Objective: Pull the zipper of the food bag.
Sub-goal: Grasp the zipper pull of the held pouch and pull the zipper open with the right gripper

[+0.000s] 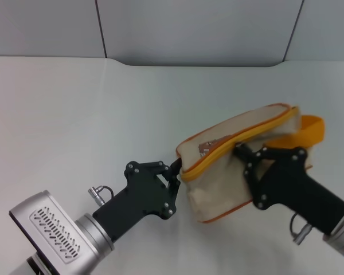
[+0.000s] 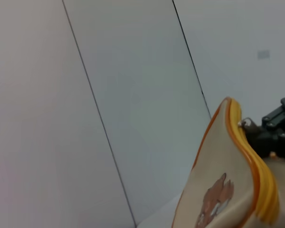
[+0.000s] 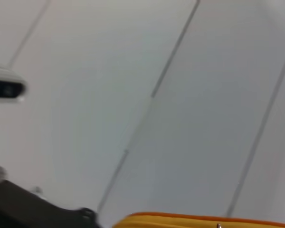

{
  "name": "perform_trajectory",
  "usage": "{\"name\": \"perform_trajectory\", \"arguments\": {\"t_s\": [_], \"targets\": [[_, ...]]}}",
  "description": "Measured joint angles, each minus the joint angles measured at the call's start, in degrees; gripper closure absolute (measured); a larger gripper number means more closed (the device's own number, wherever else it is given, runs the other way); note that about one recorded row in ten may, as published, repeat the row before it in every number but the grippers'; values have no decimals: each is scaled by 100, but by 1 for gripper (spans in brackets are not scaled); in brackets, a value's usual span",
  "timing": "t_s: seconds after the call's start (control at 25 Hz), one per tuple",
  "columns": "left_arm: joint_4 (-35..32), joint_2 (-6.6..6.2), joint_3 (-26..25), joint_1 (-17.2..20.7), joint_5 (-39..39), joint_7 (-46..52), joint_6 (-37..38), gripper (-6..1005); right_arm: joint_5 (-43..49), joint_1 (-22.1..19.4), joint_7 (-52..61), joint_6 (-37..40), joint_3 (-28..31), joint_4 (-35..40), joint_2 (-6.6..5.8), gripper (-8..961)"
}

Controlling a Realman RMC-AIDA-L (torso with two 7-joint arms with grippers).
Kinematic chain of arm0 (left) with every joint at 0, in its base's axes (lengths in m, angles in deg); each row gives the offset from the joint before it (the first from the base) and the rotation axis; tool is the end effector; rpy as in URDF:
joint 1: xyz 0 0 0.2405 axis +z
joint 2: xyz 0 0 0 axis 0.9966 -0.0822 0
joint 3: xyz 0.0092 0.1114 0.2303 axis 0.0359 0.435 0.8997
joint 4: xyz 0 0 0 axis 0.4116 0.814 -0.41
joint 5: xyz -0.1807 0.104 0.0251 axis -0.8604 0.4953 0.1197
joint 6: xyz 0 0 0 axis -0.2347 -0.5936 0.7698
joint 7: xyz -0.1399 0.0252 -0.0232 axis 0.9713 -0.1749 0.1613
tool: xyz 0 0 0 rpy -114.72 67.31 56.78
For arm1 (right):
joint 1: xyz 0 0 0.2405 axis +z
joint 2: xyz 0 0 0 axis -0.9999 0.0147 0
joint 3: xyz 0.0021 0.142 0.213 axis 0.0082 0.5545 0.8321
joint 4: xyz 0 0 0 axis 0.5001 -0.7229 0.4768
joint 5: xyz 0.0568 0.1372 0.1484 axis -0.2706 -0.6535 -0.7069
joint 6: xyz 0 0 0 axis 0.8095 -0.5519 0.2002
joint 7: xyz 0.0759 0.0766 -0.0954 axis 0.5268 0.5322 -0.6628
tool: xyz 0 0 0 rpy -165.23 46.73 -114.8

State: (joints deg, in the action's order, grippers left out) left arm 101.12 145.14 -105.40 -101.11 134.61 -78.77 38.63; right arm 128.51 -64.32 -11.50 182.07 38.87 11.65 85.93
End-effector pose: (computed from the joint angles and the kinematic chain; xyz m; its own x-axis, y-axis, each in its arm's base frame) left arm -0.2426 0.2471 -0.1209 0.8236 -0.2229 0.5216 0.2368 -0.7005 -0.6732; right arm 0.2661 0.2480 -0.0686 0.7466 0.4573 -0.4831 -0.1049 -0.6362 -0.7644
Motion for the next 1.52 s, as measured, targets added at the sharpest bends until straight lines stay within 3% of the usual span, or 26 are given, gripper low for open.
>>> {"name": "perform_trajectory", "arguments": {"t_s": [0.24,0.84,1.24,1.52], "targets": [[11,1,26,-21,-405,35,-2,1000,500,139,579,-27,-5,-7,2,955],[136,1,75,-7,-482,47,-10,1001,1147,520,1436,-309,-85,-57,3,954],[-71,6,19,-1,-536,-13,27,1001,1146,218,2067,155,84,447,-13,954],[-64,2,66,107,-530,-16,84,1001,1164,284,2584,134,131,560,-14,955]]}}
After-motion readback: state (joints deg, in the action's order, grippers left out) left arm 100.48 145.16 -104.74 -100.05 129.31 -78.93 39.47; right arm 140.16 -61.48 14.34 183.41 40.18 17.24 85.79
